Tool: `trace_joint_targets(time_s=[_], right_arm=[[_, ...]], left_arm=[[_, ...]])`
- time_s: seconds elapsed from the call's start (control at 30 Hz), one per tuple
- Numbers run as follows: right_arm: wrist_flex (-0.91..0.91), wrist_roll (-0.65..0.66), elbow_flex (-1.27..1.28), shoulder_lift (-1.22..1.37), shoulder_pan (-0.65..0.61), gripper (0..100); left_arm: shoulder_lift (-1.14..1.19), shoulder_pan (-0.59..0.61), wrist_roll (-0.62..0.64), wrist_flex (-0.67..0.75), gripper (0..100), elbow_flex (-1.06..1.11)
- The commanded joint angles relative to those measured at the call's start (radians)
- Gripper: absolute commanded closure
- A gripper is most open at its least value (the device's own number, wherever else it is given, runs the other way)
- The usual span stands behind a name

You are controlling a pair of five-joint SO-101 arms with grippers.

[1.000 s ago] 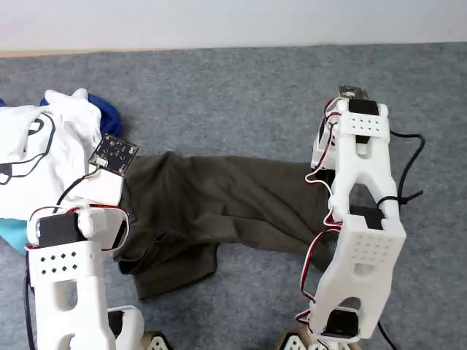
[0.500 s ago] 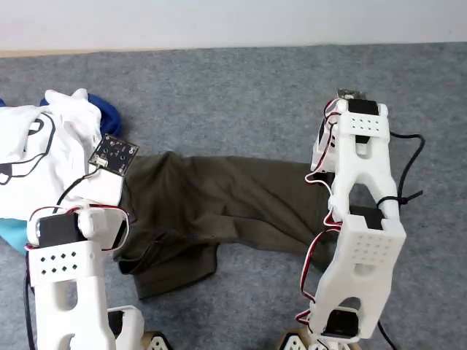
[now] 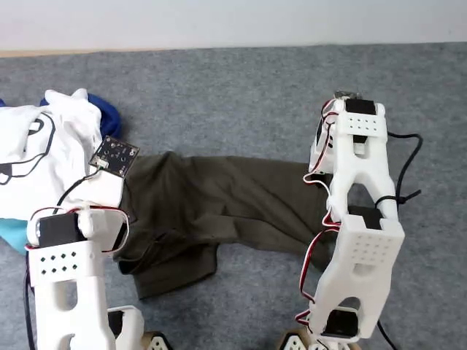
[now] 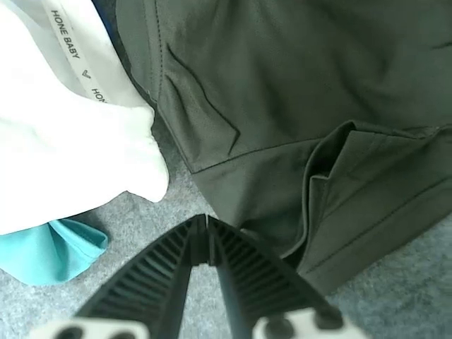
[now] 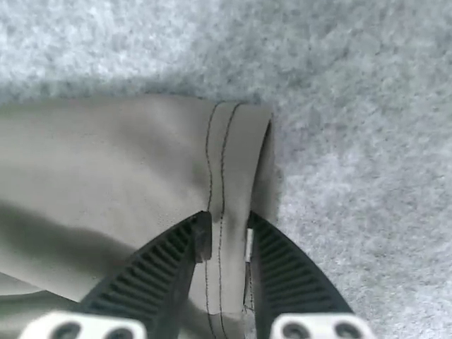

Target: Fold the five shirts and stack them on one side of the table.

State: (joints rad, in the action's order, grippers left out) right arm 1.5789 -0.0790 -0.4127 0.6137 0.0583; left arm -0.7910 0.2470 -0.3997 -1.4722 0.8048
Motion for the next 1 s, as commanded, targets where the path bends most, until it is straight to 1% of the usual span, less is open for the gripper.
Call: trace_joint_targets(time_s=[0.0,0.27,0.57,0.97], right_arm=[[-0.015,0.011,-0.046,-0.022,-0.008,98.7],[-0.021,0.012,-0.049,-0.031,-0.001,98.8],[-0.025,0.014,-0.064,-0.097,-0.001,98.8],[-0.110,0.014,-0.064,-0.101,0.001,98.8]], left_arm=[[-0.020,-0.008,0.009,-0.011,100,-0.005],[-0.020,-0.008,0.009,-0.011,100,-0.005],[-0.020,-0.008,0.009,-0.011,100,-0.005],[-0.020,-0.008,0.009,-0.011,100,-0.005]])
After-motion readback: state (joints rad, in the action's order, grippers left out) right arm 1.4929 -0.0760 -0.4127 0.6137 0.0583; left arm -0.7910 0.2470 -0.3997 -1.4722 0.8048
